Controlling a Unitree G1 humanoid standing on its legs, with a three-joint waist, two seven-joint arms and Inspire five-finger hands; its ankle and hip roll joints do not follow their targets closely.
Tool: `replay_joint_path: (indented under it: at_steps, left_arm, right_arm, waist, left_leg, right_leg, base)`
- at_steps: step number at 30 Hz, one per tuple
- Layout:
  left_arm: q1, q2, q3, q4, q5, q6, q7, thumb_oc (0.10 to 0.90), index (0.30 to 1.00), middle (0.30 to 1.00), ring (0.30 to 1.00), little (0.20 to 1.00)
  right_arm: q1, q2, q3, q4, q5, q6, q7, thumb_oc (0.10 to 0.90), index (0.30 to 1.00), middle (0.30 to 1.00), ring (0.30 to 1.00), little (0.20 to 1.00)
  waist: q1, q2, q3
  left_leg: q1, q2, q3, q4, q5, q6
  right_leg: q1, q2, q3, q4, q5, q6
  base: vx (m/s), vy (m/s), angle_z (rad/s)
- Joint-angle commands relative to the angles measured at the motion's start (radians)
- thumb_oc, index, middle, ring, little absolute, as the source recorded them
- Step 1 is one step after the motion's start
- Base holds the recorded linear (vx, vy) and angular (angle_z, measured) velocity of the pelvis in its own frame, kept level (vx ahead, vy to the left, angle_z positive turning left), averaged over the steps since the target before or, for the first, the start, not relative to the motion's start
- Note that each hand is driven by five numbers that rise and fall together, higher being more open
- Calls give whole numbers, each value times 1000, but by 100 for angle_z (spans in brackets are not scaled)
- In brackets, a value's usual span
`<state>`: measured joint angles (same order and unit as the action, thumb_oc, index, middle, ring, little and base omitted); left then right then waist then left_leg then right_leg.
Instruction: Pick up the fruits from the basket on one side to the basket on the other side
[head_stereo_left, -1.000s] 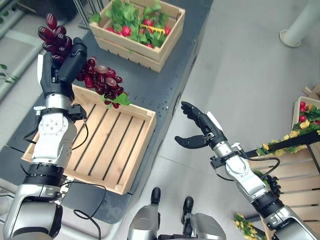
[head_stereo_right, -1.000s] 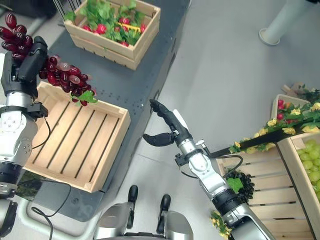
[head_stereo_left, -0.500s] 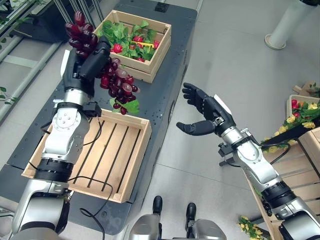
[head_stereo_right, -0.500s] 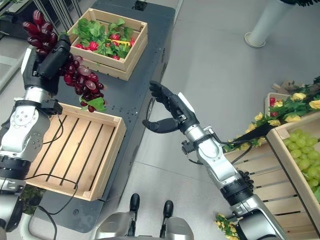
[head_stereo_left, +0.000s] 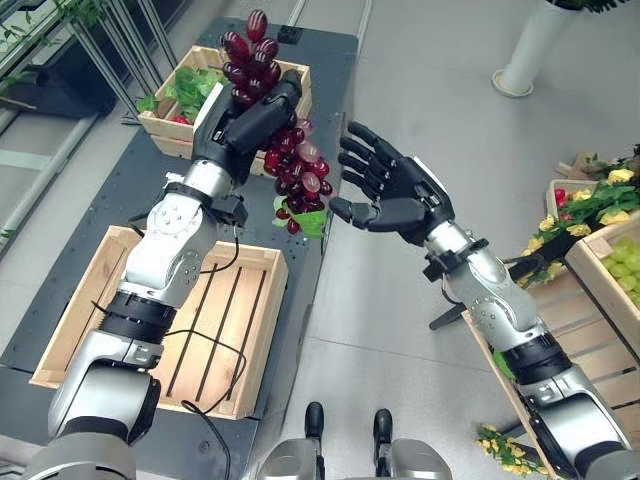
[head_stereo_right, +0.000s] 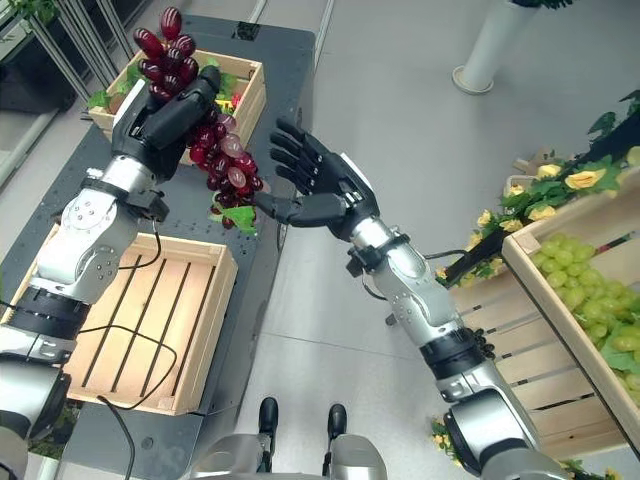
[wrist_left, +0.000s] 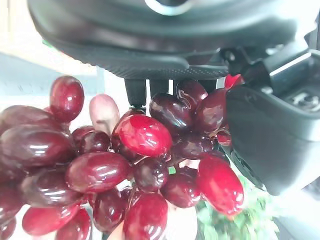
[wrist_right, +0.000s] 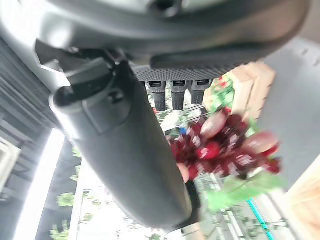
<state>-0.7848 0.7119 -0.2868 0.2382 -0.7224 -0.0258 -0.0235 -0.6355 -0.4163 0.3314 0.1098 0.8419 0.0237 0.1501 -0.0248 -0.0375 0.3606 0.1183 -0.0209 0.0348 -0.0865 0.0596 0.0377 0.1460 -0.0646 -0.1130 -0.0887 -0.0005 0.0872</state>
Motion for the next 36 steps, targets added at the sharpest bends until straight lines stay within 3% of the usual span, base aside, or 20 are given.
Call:
replay_joint_path:
  at_steps: [1, 15, 26, 32, 33, 34, 36]
  left_arm:
    - [-124, -91, -8, 88, -77, -90, -5, 400, 300, 300, 300, 300]
    - [-241, -179, -83, 97, -200, -69, -31, 400, 300, 300, 300, 300]
    - [-279, -194, -103, 84, -237, -69, -77, 400, 300, 300, 300, 300]
    - [-287, -186, -117, 82, -232, -60, -75, 400, 300, 300, 300, 300]
    - [-286, -184, -118, 86, -222, -61, -73, 400, 300, 300, 300, 300]
    - [-284, -184, -118, 92, -213, -58, -69, 400, 300, 300, 300, 300]
    - [-282, -182, -117, 104, -207, -60, -66, 400, 300, 300, 300, 300]
  right_arm:
    - [-14, 33, 12, 18, 64, -50, -46, 800, 900, 900, 900, 900]
    - [-187, 58, 87, 174, 15, -13, -107, 800, 900, 900, 900, 900]
    - [-251, 65, 109, 247, 44, 35, -135, 800, 900, 900, 900, 900]
    - [-272, 73, 105, 271, 78, -37, -144, 800, 900, 900, 900, 900]
    - [-275, 78, 99, 266, 75, -61, -146, 734, 801, 801, 801, 801]
    - [-278, 84, 92, 253, 70, -79, -163, 400, 300, 300, 300, 300]
    - [-281, 89, 85, 247, 66, -87, -174, 400, 300, 300, 300, 300]
  waist:
    - [-3, 54, -333]
    - [-13, 53, -352]
    - [-4, 48, -359]
    - [3, 47, -362]
    - [4, 48, -362]
    - [4, 48, -362]
    - [5, 48, -362]
  left_leg:
    - [1, -13, -7, -1, -96, -42]
    - [12, -3, 18, -1, -105, -44]
    - [11, -2, 10, -1, -108, -44]
    - [6, -1, 6, -1, -106, -44]
    - [5, -1, 6, -1, -106, -44]
    - [5, -2, 4, -1, -106, -42]
    - [5, -3, 1, -1, -106, -42]
  right_leg:
    - [-22, 21, 0, 1, -4, -30]
    - [-21, 27, 11, 1, -3, -35]
    - [-22, 25, 5, 1, -1, -35]
    - [-26, 26, 3, 1, 0, -35]
    - [-27, 26, 4, 1, 1, -35]
    - [-27, 27, 5, 1, 1, -36]
    - [-27, 27, 6, 1, 2, -36]
  base:
    - [0, 0, 0]
    - [-17, -5, -6]
    - [0, 0, 0]
    - [0, 0, 0]
    - [0, 0, 0]
    - [0, 0, 0]
    - [0, 0, 0]
